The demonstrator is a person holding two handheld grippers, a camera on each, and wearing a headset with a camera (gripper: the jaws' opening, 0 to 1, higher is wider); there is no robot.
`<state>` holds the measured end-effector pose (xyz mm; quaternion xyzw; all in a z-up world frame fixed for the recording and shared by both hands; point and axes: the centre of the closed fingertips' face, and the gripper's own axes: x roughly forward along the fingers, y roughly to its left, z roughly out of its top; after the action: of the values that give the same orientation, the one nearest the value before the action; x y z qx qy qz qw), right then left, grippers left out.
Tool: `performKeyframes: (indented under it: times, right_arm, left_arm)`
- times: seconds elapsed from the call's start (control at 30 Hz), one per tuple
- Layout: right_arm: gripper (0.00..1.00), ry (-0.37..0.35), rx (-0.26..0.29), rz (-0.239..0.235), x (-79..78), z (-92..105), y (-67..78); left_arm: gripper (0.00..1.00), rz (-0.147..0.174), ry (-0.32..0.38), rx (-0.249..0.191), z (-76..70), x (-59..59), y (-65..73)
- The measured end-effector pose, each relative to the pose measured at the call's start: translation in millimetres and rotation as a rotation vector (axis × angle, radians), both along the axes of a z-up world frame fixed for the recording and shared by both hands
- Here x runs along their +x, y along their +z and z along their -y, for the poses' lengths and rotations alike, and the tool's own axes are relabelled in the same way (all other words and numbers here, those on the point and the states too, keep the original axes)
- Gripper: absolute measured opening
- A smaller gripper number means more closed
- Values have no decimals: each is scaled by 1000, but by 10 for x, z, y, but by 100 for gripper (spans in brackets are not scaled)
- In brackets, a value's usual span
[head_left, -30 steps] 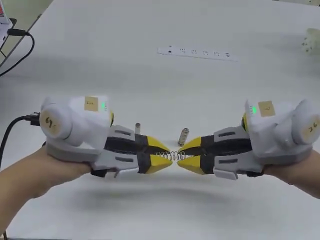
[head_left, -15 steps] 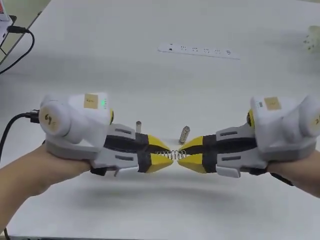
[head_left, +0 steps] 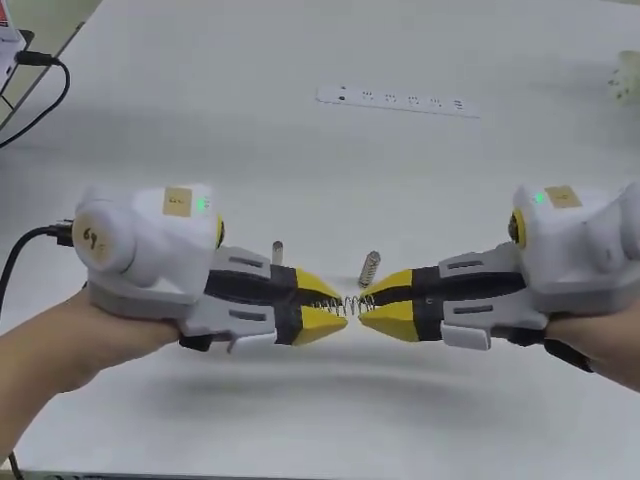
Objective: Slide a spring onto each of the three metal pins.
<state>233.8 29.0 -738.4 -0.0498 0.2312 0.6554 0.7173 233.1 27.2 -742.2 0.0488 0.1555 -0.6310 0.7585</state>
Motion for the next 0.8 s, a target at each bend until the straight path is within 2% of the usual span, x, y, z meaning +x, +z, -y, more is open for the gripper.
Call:
performKeyframes:
  times: [0.4, 0.8]
  right_arm:
    - [8, -18, 30, -8, -4, -34, 20]
    - [8, -36, 76, -17, 4, -89, 125]
  left_arm:
    - [2, 15, -4, 20, -14, -6, -34]
    - [2, 28, 0, 33, -30, -12, -60]
